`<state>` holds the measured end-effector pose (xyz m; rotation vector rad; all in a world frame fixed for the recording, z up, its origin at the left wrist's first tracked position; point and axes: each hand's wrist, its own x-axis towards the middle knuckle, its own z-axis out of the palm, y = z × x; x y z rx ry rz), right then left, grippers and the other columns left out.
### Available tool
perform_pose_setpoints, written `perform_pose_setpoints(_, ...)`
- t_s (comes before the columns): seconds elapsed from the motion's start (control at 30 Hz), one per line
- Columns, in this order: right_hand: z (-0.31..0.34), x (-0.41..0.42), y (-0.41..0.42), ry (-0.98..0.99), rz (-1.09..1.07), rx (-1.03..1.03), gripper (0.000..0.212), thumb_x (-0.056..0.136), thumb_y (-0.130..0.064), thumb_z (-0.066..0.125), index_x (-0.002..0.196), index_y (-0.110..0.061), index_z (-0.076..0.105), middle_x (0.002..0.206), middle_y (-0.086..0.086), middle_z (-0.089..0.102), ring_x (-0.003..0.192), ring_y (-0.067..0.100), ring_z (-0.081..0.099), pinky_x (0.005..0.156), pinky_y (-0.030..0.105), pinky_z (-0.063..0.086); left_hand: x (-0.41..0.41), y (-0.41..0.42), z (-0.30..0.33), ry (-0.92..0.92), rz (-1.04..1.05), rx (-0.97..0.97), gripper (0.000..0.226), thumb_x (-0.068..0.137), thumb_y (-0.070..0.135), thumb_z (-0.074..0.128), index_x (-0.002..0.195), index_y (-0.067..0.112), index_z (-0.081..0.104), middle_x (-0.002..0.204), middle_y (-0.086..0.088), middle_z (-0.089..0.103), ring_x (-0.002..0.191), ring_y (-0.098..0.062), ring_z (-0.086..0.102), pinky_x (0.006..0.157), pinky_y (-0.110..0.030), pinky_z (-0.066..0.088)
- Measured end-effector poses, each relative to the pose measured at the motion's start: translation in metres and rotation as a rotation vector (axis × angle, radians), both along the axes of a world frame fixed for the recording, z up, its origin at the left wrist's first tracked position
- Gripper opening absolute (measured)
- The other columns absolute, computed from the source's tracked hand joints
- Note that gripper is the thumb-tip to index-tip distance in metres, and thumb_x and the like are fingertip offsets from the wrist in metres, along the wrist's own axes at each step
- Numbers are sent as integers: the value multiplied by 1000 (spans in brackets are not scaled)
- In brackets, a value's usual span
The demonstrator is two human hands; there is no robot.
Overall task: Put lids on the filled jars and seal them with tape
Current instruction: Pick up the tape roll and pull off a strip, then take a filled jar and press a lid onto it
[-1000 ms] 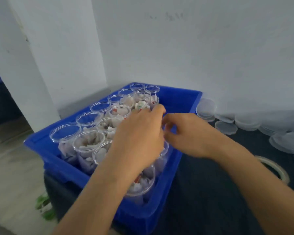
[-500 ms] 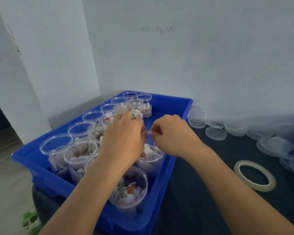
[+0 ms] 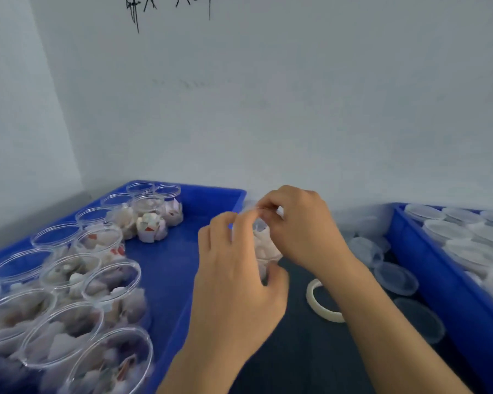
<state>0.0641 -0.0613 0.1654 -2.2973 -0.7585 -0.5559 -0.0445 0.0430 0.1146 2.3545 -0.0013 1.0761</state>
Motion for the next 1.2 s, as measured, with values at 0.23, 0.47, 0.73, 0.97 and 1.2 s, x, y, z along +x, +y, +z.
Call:
perform_pose_setpoints(0.23,-66,42,-39,289,-136,-146,17,90,-16,62,88,-22,78,79,-4,73,79,22,67,73,42,59,58,-31,-77,180,-178,-291,64,75,61,71,132,60,43,127,36,40,109,6,59,69,-13,52)
perform_pose_setpoints(0.47,-104,78,-43,433,-196,112,24,96,-21,55,86,-4,69,76,11,68,63,20,48,64,41,51,101,-25,-108,170,-245,-481,83,73,49,81,139,67,34,129,43,50,120,25,48,82,6,41)
perform_pose_setpoints(0.73,-129,99,-51,711,-15,523,56,108,-52,42,85,-24,84,76,2,77,60,12,64,51,25,49,116,-16,-142,250,-313,-587,108,67,62,86,157,53,26,140,25,61,125,4,62,99,-27,56)
perform_pose_setpoints(0.97,-154,132,-45,373,-89,272,27,99,-18,67,118,-35,77,99,-22,74,95,-4,68,87,23,56,122,-14,-145,205,-227,-587,81,64,61,88,136,50,53,119,26,68,109,5,66,85,-19,56)
perform_pose_setpoints(1.2,-174,139,-28,325,-101,-347,30,103,-38,55,132,-32,61,131,-8,63,126,20,54,96,41,51,124,-13,-143,172,-69,-606,83,73,54,92,143,36,51,126,20,66,112,0,65,93,-33,58)
